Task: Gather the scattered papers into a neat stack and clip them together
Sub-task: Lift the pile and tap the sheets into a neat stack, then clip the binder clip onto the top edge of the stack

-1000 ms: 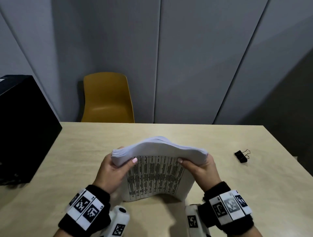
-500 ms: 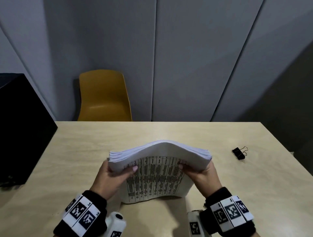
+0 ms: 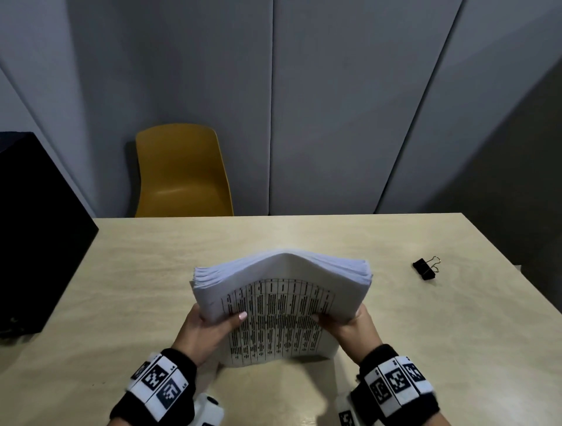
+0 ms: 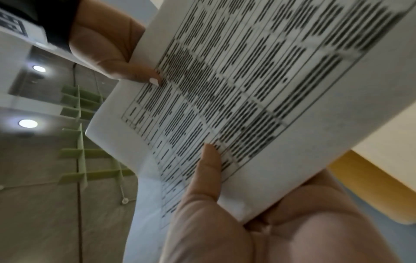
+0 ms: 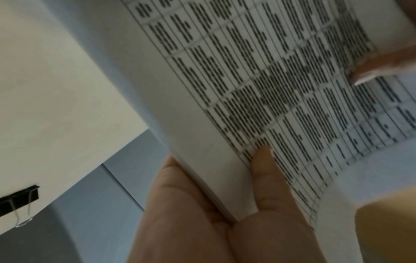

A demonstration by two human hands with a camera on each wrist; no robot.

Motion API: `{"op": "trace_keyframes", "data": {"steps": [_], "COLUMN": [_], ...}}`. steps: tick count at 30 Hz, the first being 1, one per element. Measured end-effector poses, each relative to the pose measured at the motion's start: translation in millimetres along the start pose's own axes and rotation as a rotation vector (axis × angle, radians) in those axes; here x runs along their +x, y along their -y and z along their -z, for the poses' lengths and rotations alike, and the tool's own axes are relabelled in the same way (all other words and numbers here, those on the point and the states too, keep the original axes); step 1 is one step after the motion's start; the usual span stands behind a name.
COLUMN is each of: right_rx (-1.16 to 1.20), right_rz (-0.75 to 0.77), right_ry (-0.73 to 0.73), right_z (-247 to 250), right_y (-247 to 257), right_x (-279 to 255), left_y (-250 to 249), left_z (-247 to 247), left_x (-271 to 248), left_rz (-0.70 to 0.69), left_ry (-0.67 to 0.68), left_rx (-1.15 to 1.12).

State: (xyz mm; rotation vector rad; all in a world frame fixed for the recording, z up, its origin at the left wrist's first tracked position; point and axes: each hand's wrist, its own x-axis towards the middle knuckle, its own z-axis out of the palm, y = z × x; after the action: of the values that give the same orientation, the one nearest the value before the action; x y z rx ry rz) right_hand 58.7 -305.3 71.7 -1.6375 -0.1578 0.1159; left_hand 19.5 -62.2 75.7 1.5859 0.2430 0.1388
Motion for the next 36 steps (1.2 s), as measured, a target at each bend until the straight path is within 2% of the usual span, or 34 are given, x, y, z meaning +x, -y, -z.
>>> {"op": "trace_keyframes", "data": {"steps": [6, 14, 16, 18, 21, 23, 29, 32, 36], "right_rx": [-0.041, -0.142, -0.146, -0.176, -0.326, -0.438, -0.446, -0.477, -0.564], "right_rz": [-0.029, -0.185, -0.292, -0.383, -0.483, -0.515, -0.444, -0.457, -0.533], "right_ry": [-0.062, -0.066, 0.017, 0.089, 0.133, 0.034, -0.417, -0.549, -0.611], "right_z": [-2, -3, 1, 8, 21, 38, 109, 142, 181], "right_y": [-6, -19, -22, -30, -54, -67, -60, -53, -58], "right_x": [-2, -10, -11, -13, -19, -19, 21, 55, 106], "left_y": [10, 15, 11, 20, 35, 48, 74, 79, 81], "left_z": [-1, -2, 0, 0, -5, -11, -18, -18, -24], "left_x": [-1, -7, -3, 4, 7, 7, 7, 8, 7], "left_rz": [0.007, 0.056, 0.131, 0.268, 0.459, 0.524, 0.601, 0.591, 0.591], "left_ry": [-0.023, 0.012, 0.089, 0.161, 0.251, 0.276, 0.274, 0.278, 0.253], "left_rx": [0.054, 0.226, 0.271, 0.249, 0.225, 0.263, 0.381, 0.420, 0.425]}}
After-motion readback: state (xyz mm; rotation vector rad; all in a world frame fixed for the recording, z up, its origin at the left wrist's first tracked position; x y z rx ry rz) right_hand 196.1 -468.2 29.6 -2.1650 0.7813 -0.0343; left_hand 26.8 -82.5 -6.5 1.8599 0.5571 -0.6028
